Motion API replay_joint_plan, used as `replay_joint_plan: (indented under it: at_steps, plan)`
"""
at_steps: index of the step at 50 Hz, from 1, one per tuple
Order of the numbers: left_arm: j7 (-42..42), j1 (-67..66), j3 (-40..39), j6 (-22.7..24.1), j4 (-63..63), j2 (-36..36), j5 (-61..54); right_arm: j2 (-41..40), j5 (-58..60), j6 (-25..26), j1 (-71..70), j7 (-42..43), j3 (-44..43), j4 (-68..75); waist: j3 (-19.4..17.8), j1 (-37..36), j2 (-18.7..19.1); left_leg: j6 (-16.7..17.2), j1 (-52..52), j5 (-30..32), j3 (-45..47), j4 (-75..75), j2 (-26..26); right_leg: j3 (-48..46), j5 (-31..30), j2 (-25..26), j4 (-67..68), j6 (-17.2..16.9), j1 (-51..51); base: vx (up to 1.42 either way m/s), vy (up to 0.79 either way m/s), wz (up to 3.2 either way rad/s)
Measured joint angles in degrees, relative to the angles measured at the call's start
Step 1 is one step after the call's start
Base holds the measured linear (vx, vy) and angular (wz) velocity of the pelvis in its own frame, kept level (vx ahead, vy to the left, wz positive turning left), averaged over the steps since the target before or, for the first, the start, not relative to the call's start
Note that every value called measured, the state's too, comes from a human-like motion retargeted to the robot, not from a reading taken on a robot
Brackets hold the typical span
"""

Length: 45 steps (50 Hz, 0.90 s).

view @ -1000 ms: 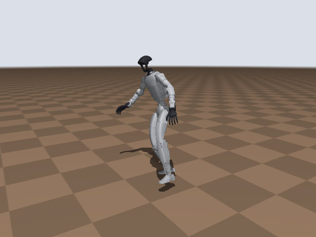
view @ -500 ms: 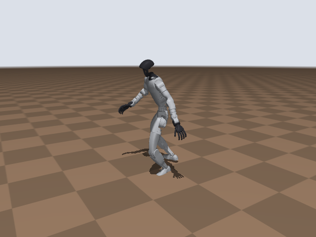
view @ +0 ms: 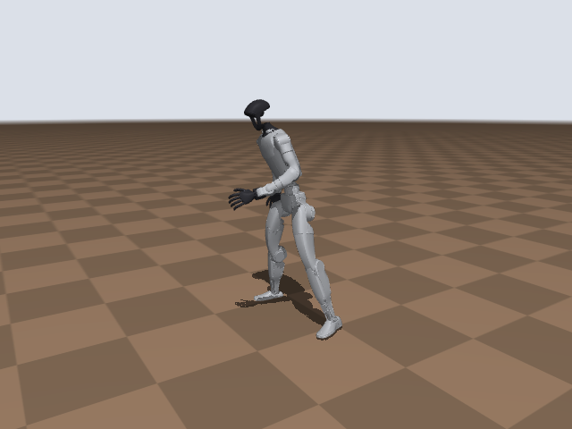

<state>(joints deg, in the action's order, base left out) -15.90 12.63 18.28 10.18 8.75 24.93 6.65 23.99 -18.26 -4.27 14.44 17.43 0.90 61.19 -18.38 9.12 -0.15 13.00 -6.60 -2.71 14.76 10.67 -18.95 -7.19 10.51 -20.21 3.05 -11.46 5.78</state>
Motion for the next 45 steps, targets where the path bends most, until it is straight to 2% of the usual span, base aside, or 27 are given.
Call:
replay_joint_plan:
  at_steps: [5,7,10,13,15,18,20,22,24,27,30,32,35,37,38,39,40,41,42,43,45]
  plan:
    - [-0.03,-4.96,-0.95,-1.73,9.29,-4.02,-0.35,3.06,-0.70,-1.03,-3.01,0.54,-0.95,-0.95,0.35,-0.15,5.24,-3.01,2.84,-4.39,5.90,-2.41,-0.30,1.90,1.16,3.66,-0.93,1.11,2.51,-0.04,-0.24,-0.36]
    - [-1.15,-5.75,-1.58,-1.84,13.94,-5.58,-3.77,5.12,0.98,-1.26,-7.52,1.03,1.08,-1.03,-1.28,1.17,7.81,-2.48,5.06,-3.65,9.73,-5.51,-2.92,4.27,4.32,6.69,4.16,3.55,6.25,-0.09,-0.18,-0.85]
    - [-2.89,-5.81,0.06,-1.78,22.68,-5.94,-9.87,6.17,2.97,-2.07,-14.52,3.80,6.87,-3.01,-3.35,4.19,9.86,-0.02,6.97,-2.15,13.50,-9.43,-6.83,7.04,11.74,11.14,19.22,6.64,15.71,-0.06,-0.23,-0.76]
    - [-1.57,-4.06,5.14,-4.09,36.73,-4.98,-11.80,4.61,2.83,-2.23,-16.83,6.91,14.15,-8.39,-3.68,6.60,8.78,1.15,7.71,-0.87,14.29,-10.17,-7.80,9.09,17.93,13.04,32.36,8.37,22.38,0.08,-0.41,-0.26]
    - [1.31,-3.97,6.47,-6.82,45.79,-4.48,-6.33,3.49,3.17,-2.14,-15.11,5.79,17.82,-13.19,-3.12,6.94,7.79,1.00,7.39,0.38,13.04,-7.39,-8.70,9.99,20.93,13.86,37.53,10.17,23.52,0.21,-0.58,0.05]
    - [-0.72,-6.73,1.77,-10.11,52.33,-3.21,2.19,1.71,2.40,-2.69,-12.02,3.06,19.30,-18.53,-3.28,4.26,4.45,-1.74,3.70,4.57,8.73,7.75,-11.60,11.18,24.99,14.86,42.80,13.72,20.93,0.28,-0.75,-0.18]
    - [-4.47,-9.23,-2.30,-10.39,53.37,-1.87,-1.45,0.58,0.09,-3.01,-12.21,3.09,18.74,-19.57,-4.81,0.45,1.18,-3.84,-0.42,6.35,3.35,20.60,-12.54,12.72,27.85,16.13,46.10,15.67,17.80,0.28,-0.82,-0.71]
    - [-4.80,-11.46,-4.84,-8.61,54.25,-0.18,-9.75,0.92,-2.65,-3.19,-15.29,3.93,17.44,-18.55,-6.81,-3.37,-1.76,-4.88,-5.61,2.85,-2.29,28.44,-10.57,13.65,29.85,17.40,48.47,17.01,14.39,0.23,-0.79,-0.64]
    - [-0.51,-13.09,-6.56,-7.50,55.79,2.10,-15.21,4.01,-3.70,-3.42,-20.91,5.02,16.04,-16.80,-8.40,-6.06,-3.37,-5.20,-11.75,-0.65,-5.07,30.52,-7.59,12.64,30.50,18.66,49.40,18.54,11.59,0.16,-0.76,-0.14]
    - [5.80,-14.73,-9.75,-7.81,58.22,6.36,-13.60,13.29,-3.15,-4.43,-32.52,8.66,15.22,-14.78,-8.28,-10.57,-4.18,-5.86,-20.86,-1.48,-0.67,27.42,-2.38,10.29,28.98,21.13,46.85,19.08,9.92,0.12,-0.73,-0.06]
    - [2.61,-17.21,-14.27,-7.79,59.25,10.35,-10.75,22.37,-5.31,-6.43,-43.82,13.89,16.33,-15.70,-5.87,-17.81,-7.01,-6.69,-24.96,-0.67,13.72,22.69,5.00,11.40,22.57,23.60,35.27,16.10,7.03,0.22,-0.78,-0.62]
    - [-1.54,-19.79,-18.45,-6.83,58.84,11.85,-14.55,25.08,-8.19,-7.81,-48.19,14.42,16.27,-18.28,-4.66,-21.80,-10.82,-6.84,-23.90,1.21,26.22,20.36,12.37,13.16,12.08,23.75,20.17,13.50,0.83,0.34,-0.91,-0.55]
    - [-6.32,-24.36,-26.73,-4.02,57.44,12.55,-24.54,24.12,-12.96,-8.63,-50.03,11.33,13.18,-22.66,-4.44,-26.58,-17.53,-6.39,-18.94,6.72,42.56,17.30,25.95,14.86,-11.69,22.28,-2.94,6.62,-10.02,0.42,-1.00,-0.56]
    - [-7.22,-27.18,-32.27,-3.56,57.06,12.41,-29.68,21.25,-14.32,-8.68,-48.02,9.99,9.85,-25.10,-3.37,-30.57,-18.88,-5.30,-16.16,13.65,44.70,15.88,31.27,13.74,-18.03,24.22,-8.05,2.63,-13.06,0.50,-1.04,-1.15]
    - [-7.65,-28.45,-34.82,-3.95,56.93,12.33,-31.84,19.60,-14.45,-8.71,-46.51,9.85,8.20,-26.22,-2.50,-32.49,-18.38,-5.20,-14.66,16.70,43.61,14.87,32.48,12.78,-16.36,26.09,-8.05,2.02,-13.88,0.55,-1.03,-1.38]
    - [-7.40,-29.68,-37.26,-4.66,56.98,12.25,-32.10,17.65,-14.32,-9.00,-44.61,9.81,6.29,-27.50,-1.43,-34.00,-17.00,-5.67,-12.25,17.11,42.63,14.15,32.35,11.84,-13.93,28.33,-8.05,2.22,-15.42,0.59,-1.01,-1.42]
    - [-6.80,-30.87,-39.66,-5.54,57.13,12.18,-31.41,15.54,-14.04,-9.40,-42.52,9.82,4.24,-28.86,-0.25,-35.30,-15.17,-6.41,-9.40,16.20,41.69,13.58,31.54,10.91,-11.13,30.74,-8.05,2.82,-17.33,0.58,-0.98,-1.54]
    - [-8.65,-31.31,-41.11,-6.46,56.82,11.93,-33.94,13.92,-14.58,-9.16,-41.41,10.05,3.43,-29.28,0.41,-37.02,-13.95,-8.71,-7.07,13.97,39.63,10.14,31.47,9.03,-9.84,31.05,-7.97,3.54,-18.96,0.57,-0.95,-1.75]
    - [-10.01,-31.80,-42.53,-7.42,56.56,11.65,-35.80,12.18,-15.02,-8.96,-40.33,10.18,2.61,-29.69,0.95,-38.77,-12.43,-10.53,-4.41,10.32,37.75,6.93,30.80,6.11,-8.17,31.06,-7.12,4.32,-20.65,0.57,-0.92,-2.11]
    - [-10.42,-32.39,-43.90,-8.42,56.38,11.27,-36.31,10.25,-15.24,-8.85,-39.32,10.11,1.76,-30.10,1.26,-40.60,-10.31,-11.40,-1.09,3.81,36.24,4.22,28.96,1.08,-5.72,30.46,-4.73,5.23,-22.45,0.61,-0.88,-2.37]
    - [-9.96,-33.33,-46.14,-9.89,56.48,10.38,-37.49,6.90,-14.40,-8.10,-38.04,9.35,1.27,-30.21,1.30,-43.76,-6.09,-12.56,5.29,-10.13,35.90,2.06,22.46,-13.80,2.00,25.90,3.00,7.74,-25.25,0.64,-0.81,-2.43]
